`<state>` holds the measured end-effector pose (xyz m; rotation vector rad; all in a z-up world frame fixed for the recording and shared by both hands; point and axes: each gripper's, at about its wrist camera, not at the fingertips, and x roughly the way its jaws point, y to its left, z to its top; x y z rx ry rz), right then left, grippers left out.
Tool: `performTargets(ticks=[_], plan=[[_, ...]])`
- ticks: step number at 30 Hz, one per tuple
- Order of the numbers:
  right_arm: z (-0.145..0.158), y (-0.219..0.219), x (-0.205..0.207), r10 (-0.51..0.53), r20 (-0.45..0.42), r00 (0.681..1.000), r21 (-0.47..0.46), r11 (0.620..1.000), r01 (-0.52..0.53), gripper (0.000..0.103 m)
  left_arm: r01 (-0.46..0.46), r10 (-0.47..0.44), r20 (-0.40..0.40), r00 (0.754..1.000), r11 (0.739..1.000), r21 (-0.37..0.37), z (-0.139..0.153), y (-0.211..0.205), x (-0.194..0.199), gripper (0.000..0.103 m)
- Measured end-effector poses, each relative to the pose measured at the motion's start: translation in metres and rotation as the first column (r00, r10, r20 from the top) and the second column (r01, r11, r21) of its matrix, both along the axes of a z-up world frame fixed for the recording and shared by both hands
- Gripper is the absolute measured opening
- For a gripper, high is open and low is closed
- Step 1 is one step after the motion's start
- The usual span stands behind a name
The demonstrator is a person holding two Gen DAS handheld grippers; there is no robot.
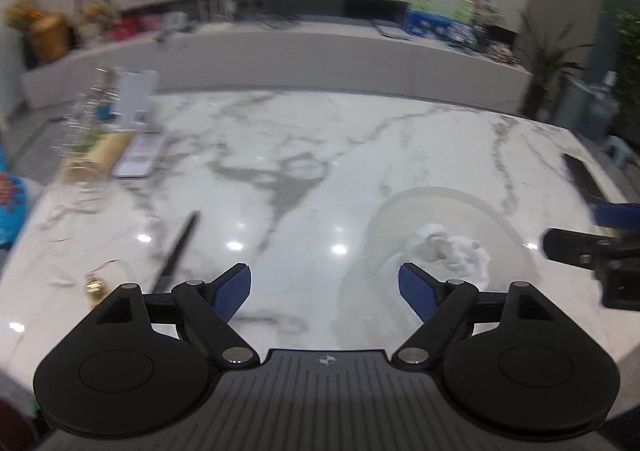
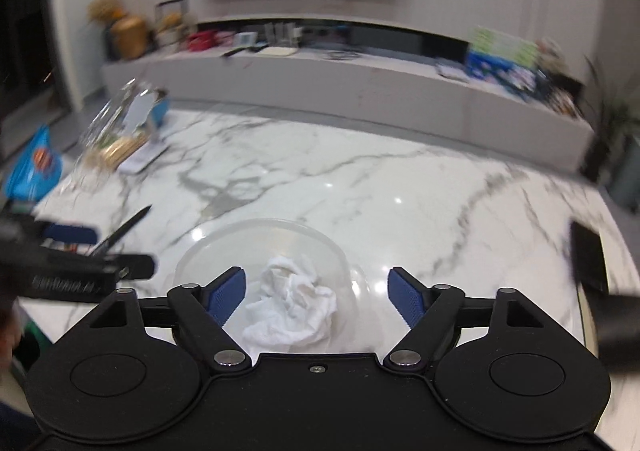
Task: Clean bowl
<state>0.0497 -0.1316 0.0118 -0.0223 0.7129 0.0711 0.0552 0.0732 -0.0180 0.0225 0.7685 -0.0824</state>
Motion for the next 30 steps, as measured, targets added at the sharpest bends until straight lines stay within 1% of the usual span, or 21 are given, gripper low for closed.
performTargets(ticks=[1,3,6,11,16,22,30], plan=[[-0.001,-0.002,-0.004,-0.023,0.004,1.0,0.004,1.0,0.023,0.082,-0.019,0.019,0.008,1.0,1.0,0.009,0.0,-0.001,-0.003,0.081],[-0.005,-0.001,-0.012,-0.039,0.031,0.999,-0.025,0.999,0.04,0.082,-0.055,0.054,0.017,0.998,0.998,0.031,0.0,-0.005,-0.01,0.081],[-0.012,0.0,-0.02,-0.056,0.037,0.998,-0.039,0.998,0.057,0.082,-0.065,0.065,0.009,0.998,0.996,0.057,-0.004,-0.012,-0.018,0.081],[-0.02,0.003,-0.027,-0.072,0.022,0.997,-0.018,0.997,0.072,0.082,-0.081,0.081,0.006,0.997,0.992,0.093,-0.011,-0.024,-0.031,0.081],[-0.021,0.009,-0.033,-0.063,0.03,0.998,-0.019,0.998,0.063,0.082,-0.088,0.089,-0.001,0.996,0.992,0.087,-0.014,-0.031,-0.032,0.081],[-0.023,0.008,-0.03,-0.08,0.025,0.996,-0.009,0.997,0.081,0.082,-0.095,0.096,-0.001,0.995,0.99,0.108,-0.016,-0.042,-0.031,0.081],[-0.026,0.008,-0.031,-0.088,0.024,0.996,-0.006,0.996,0.089,0.082,-0.071,0.074,-0.018,0.997,0.991,0.116,-0.02,-0.049,-0.034,0.081]])
